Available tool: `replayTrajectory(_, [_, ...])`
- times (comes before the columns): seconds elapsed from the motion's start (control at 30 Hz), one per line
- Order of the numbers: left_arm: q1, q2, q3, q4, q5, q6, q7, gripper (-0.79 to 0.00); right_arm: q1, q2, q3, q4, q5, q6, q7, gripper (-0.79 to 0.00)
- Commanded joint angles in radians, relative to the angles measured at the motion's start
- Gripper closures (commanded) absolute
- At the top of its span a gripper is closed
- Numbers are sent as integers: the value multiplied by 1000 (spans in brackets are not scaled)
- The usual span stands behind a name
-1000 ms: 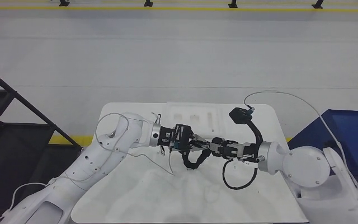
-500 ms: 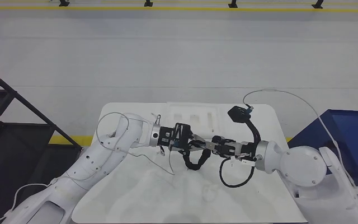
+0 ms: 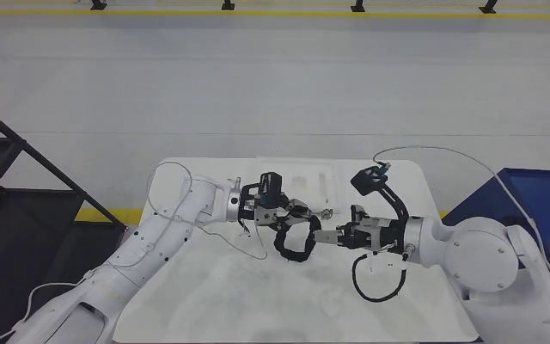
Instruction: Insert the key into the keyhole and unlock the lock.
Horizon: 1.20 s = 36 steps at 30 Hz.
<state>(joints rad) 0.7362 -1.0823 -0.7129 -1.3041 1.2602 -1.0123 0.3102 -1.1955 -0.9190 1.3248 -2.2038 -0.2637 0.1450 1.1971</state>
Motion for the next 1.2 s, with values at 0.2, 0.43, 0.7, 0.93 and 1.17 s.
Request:
replayTrajectory(0.2, [-7, -1, 9, 3, -214, 0, -99, 0, -22, 14, -1, 12, -94, -253, 22, -785])
replayTrajectory(0.43, [-19, 8, -4, -12, -283, 0, -178, 0, -24, 14, 0, 17, -87, -257, 20, -785])
replayTrajectory(0.7, [-11, 10, -14, -32, -351, 0, -273, 0, -37, 18, 4, 14, -147, -295, -1, -785])
replayTrajectory(0.93, [-22, 1, 12, -28, -404, 0, -353, 0, -32, 29, 2, -49, -311, -525, -44, -785])
replayTrajectory(1.17, [-34, -11, 22, -12, -400, 0, -367, 0, -45, 30, -32, -88, -420, -585, -108, -785])
